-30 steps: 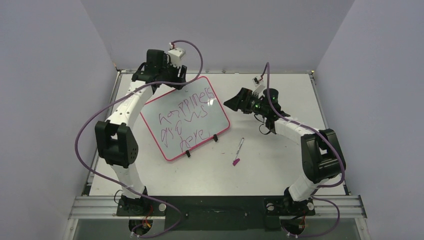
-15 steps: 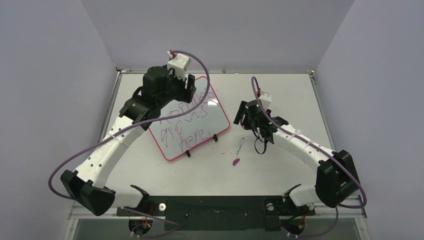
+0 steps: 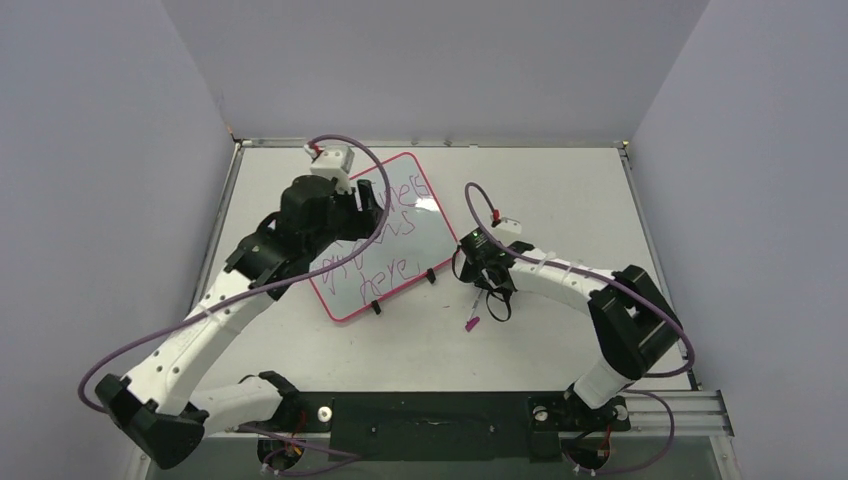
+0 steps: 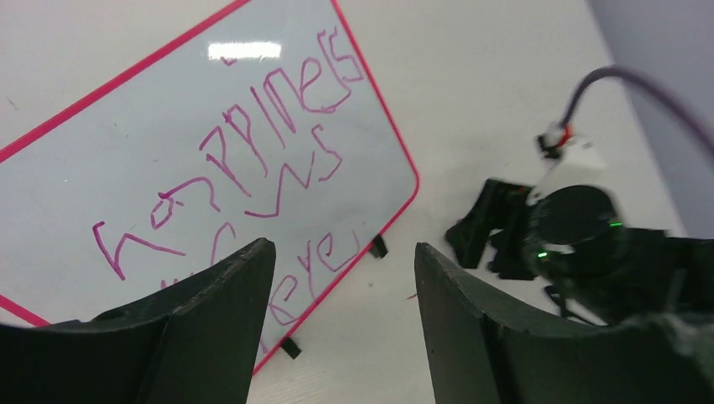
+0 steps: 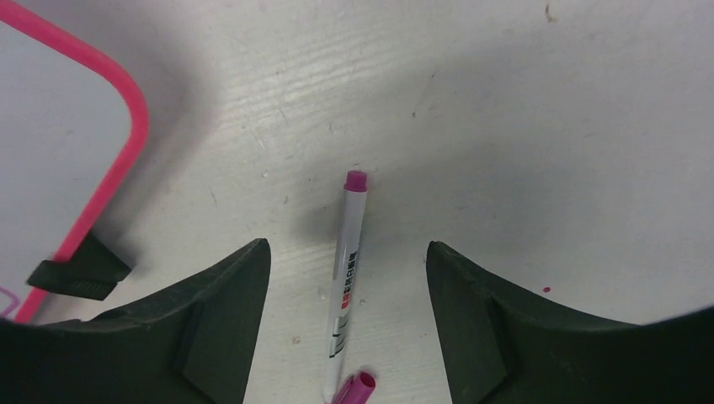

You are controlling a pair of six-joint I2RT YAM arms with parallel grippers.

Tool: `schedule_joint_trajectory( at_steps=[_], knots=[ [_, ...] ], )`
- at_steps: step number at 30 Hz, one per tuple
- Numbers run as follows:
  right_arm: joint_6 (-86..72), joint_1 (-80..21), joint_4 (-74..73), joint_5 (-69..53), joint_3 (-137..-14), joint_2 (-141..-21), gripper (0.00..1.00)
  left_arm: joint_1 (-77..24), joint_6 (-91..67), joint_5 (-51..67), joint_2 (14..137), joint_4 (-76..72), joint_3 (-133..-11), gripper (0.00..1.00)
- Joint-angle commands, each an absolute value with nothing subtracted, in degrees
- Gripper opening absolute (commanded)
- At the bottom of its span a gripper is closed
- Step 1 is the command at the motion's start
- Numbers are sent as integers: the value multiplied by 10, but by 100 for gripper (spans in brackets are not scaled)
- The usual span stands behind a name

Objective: Write a sentence on the whiteboard
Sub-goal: Pick up the whiteboard marker without the cap from the center of the board.

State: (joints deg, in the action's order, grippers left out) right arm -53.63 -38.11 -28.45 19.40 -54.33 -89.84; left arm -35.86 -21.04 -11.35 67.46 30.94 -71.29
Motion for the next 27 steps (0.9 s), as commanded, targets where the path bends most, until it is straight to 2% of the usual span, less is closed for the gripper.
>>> schedule_joint_trajectory(
  at_steps=[1,7,9,12,13,17,27],
  knots=[
    [-569,-398,-281,180,-565,-940,63,-357,-343,-98,577,280,-737,59],
    [-581,-410,-278,170,-583,-997,52,-358,-457,-74,505,226,-733,59],
    [-582,-411,-273,165,-580,-1008,45,-358,-464,-77,500,227,-742,59],
    [-579,-409,-268,160,-575,-1021,29,-358,-468,-62,508,217,-749,59],
    [-578,-408,-267,158,-574,-1023,20,-359,-472,-48,511,208,-750,59],
    [-566,-399,-267,154,-573,-1031,1,-359,-481,-27,533,195,-748,59],
    [-559,-364,-258,160,-550,-993,0,-358,-521,10,536,130,-712,59]
  ],
)
